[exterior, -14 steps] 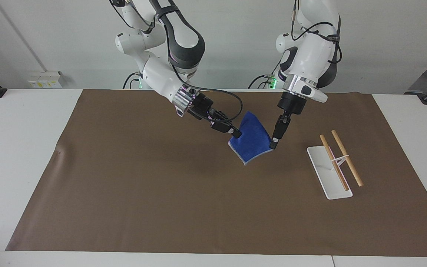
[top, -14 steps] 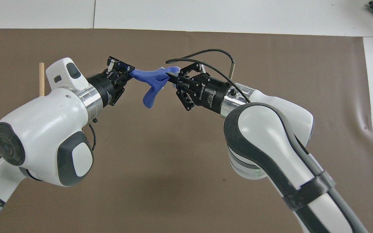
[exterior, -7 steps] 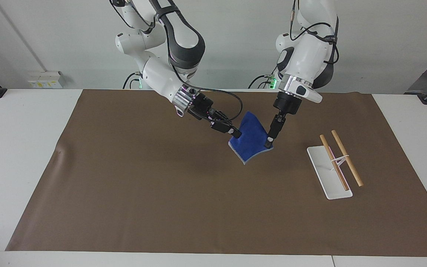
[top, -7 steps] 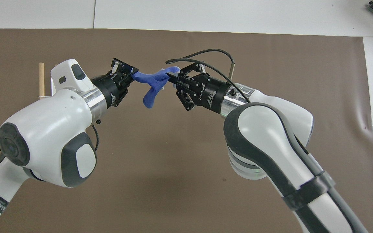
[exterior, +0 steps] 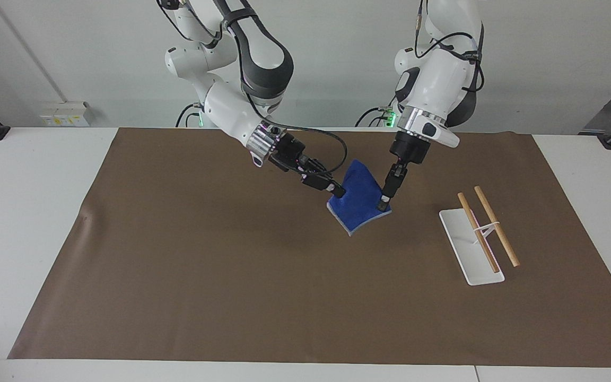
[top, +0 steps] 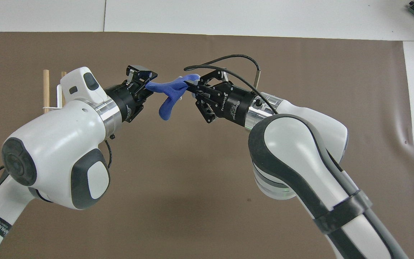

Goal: Right arm passes towel to left arm to hang
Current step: 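Close the left gripper on the towel and open the right gripper, then carry the towel to the rack while the right gripper withdraws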

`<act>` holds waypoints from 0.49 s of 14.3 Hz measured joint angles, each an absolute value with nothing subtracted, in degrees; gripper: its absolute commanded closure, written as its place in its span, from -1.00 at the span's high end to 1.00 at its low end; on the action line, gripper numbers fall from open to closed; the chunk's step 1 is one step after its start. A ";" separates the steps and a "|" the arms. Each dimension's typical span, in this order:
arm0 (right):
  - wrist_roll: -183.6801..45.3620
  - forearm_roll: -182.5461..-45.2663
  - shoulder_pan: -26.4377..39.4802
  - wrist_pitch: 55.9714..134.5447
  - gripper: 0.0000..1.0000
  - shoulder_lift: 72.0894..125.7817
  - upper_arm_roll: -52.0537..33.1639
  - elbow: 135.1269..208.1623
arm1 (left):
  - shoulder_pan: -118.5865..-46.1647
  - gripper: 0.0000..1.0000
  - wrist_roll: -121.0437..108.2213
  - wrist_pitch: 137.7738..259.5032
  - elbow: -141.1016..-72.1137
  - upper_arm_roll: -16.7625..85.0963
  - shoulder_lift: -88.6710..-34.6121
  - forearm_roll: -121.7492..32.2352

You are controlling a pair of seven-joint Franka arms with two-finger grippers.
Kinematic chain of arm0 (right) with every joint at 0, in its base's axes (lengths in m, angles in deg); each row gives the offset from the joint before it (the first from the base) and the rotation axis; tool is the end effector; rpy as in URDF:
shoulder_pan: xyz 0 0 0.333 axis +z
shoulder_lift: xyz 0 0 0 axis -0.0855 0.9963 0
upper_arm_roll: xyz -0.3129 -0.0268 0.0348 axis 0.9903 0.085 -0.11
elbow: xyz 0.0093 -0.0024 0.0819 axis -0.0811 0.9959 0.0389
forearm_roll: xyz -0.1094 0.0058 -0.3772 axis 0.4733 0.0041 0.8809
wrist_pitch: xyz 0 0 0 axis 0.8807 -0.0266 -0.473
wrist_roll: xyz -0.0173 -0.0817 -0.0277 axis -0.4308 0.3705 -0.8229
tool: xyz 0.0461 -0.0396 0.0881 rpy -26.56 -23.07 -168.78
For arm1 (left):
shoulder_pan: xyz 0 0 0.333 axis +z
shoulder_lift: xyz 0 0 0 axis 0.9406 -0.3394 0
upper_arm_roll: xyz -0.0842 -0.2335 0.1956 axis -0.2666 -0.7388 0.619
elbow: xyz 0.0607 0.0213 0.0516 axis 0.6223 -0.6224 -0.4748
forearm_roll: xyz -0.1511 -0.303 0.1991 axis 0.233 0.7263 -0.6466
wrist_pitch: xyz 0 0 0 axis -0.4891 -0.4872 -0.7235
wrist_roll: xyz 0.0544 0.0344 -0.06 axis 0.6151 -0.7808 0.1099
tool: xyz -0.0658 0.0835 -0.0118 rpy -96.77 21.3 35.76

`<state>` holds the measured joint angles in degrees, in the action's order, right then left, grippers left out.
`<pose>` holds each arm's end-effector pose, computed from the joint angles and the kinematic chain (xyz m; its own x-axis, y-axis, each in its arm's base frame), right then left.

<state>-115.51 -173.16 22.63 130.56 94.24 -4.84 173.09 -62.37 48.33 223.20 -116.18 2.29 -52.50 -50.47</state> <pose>0.5718 0.2967 0.4793 0.4001 -0.5686 -0.7187 -0.7927 0.1789 -0.5828 0.5399 -0.2554 0.5118 0.5269 0.8475 -0.0641 0.6281 -0.3375 0.7011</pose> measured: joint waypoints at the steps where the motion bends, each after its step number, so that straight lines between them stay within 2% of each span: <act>1: -115.51 -173.16 22.63 130.56 -1.00 94.24 -4.84 173.09 | -62.37 -1.00 48.33 223.20 -116.18 2.29 -52.52 -50.47; 2: -115.51 -173.16 22.63 130.56 -1.00 94.24 -4.84 173.09 | -62.36 -1.00 48.32 223.20 -116.18 2.30 -52.53 -50.47; 3: -115.51 -173.16 22.63 130.56 -0.89 94.24 -4.84 173.09 | -62.35 -1.00 48.29 223.20 -116.18 2.31 -52.54 -50.47; 4: -115.51 -173.16 22.63 130.56 0.14 94.24 -4.84 173.09 | -62.31 -1.00 48.22 223.20 -116.18 2.39 -52.55 -50.47; 5: -115.51 -173.16 22.63 130.56 0.99 94.24 -4.84 173.09 | -62.24 -1.00 47.72 223.20 -116.17 2.56 -52.55 -50.47; 7: -114.29 -172.87 22.63 130.76 1.00 94.27 -4.83 173.11 | -61.59 -1.00 44.71 223.13 -116.18 2.99 -52.55 -50.47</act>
